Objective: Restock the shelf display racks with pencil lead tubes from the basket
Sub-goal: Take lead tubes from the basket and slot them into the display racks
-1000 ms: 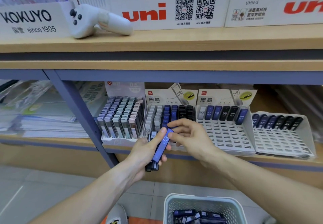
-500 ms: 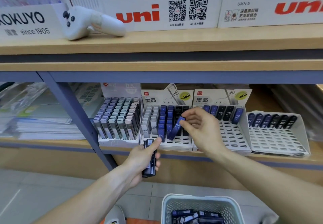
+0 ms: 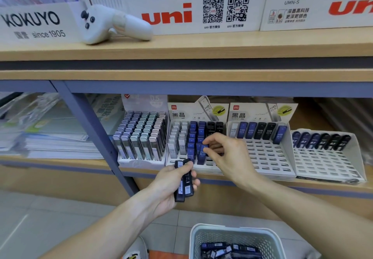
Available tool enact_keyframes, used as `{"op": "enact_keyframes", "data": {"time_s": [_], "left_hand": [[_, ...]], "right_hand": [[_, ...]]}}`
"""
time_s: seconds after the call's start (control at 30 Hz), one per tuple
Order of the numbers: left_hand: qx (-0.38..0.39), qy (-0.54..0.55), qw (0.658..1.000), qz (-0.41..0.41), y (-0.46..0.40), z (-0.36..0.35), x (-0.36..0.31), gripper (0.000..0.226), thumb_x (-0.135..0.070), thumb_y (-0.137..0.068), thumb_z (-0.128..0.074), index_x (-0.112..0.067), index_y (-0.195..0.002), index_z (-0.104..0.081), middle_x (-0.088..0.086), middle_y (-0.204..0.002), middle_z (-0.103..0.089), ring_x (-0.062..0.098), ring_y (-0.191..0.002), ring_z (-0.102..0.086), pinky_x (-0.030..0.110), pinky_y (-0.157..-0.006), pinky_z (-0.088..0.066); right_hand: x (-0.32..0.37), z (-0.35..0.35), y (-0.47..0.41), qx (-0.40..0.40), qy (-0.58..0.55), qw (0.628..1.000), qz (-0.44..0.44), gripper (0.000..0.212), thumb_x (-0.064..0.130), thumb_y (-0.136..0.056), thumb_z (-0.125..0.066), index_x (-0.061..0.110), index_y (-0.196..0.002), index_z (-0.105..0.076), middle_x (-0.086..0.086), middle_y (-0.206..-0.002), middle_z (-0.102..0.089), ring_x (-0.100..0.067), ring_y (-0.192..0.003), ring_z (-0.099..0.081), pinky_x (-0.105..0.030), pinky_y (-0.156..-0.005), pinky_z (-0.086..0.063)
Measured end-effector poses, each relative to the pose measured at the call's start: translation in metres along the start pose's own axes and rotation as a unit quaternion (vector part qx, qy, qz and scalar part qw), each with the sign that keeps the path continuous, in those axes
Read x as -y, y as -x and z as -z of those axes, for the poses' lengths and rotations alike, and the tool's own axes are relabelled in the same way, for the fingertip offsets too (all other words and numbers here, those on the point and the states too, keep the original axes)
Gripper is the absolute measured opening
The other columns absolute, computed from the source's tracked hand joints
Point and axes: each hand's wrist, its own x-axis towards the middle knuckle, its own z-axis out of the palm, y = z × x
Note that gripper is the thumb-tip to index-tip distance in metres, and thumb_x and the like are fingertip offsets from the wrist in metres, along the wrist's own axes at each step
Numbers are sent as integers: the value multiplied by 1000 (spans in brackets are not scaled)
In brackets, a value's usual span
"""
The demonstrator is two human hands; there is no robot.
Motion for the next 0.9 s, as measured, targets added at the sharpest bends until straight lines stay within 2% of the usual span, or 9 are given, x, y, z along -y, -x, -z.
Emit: {"op": "enact_keyframes", "data": {"time_s": [0.17,0.27,0.37,0.43,0.57,0.67,0.73,0.8,0.9], "left_hand": [[-19,3,1000,-1,3,-2,1,30,-15,-94,-73,6,-109,-58,17,-80,-62,29,-59,-68,30,-47,-56],[-32,4,999,4,5,-5,1,39,-15,-92,-75,7,-116,-54,20,-78,-66,31,-63,-71,31,-49,-59],[-33,17,999,12,7,-8,0,45,-14,-92,-75,7,-124,-51,26,-91,-66,34,-67,-73,34,-51,-61],[-33,26,999,15,7,-10,0,42,-12,-93,-73,7,-124,-52,26,-90,-67,36,-70,-74,36,-52,-62],[-21,19,1000,4,3,-13,4,26,-9,-94,-71,9,-110,-62,20,-77,-70,28,-62,-71,35,-53,-60],[0,-9,1000,5,4,-20,10,23,-12,-96,-69,8,-108,-66,21,-84,-74,27,-62,-71,34,-54,-60],[0,-6,1000,3,4,-26,12,22,-13,-97,-67,8,-104,-67,20,-81,-74,26,-59,-70,31,-50,-58],[0,-6,1000,-2,1,-29,13,24,-17,-98,-67,7,-102,-68,19,-80,-73,24,-59,-68,29,-49,-56],[8,-5,1000,4,0,-34,13,31,-26,-97,-68,3,-105,-70,20,-86,-73,24,-65,-69,32,-54,-58]], "right_hand": [[0,-2,0,29,33,999,28,23,8,-88,-76,22,-106,-76,10,-99,-66,-5,-84,-66,-26,-77,-58],[0,-2,7,65,56,996,21,30,9,-88,-75,26,-114,-72,13,-103,-60,-2,-82,-65,-28,-78,-57],[6,3,13,63,65,995,36,38,8,-89,-70,28,-121,-65,15,-109,-55,-2,-83,-63,-31,-77,-57],[15,11,16,77,60,993,65,41,4,-87,-67,29,-119,-62,16,-110,-54,-4,-85,-61,-32,-74,-55],[28,28,29,182,37,972,147,37,3,-84,-67,28,-111,-67,16,-113,-53,-5,-98,-59,-28,-79,-52],[30,34,37,216,37,960,174,32,7,-85,-69,28,-109,-72,13,-117,-54,-3,-102,-60,-24,-83,-51],[27,35,41,236,34,953,185,29,9,-86,-71,27,-109,-74,13,-119,-56,-2,-105,-59,-23,-87,-51],[24,36,44,235,32,952,195,25,10,-88,-73,24,-108,-75,13,-118,-60,0,-108,-60,-21,-92,-51],[23,43,42,170,5,972,165,22,10,-88,-77,21,-107,-77,14,-111,-69,1,-104,-65,-22,-91,-54]]}}
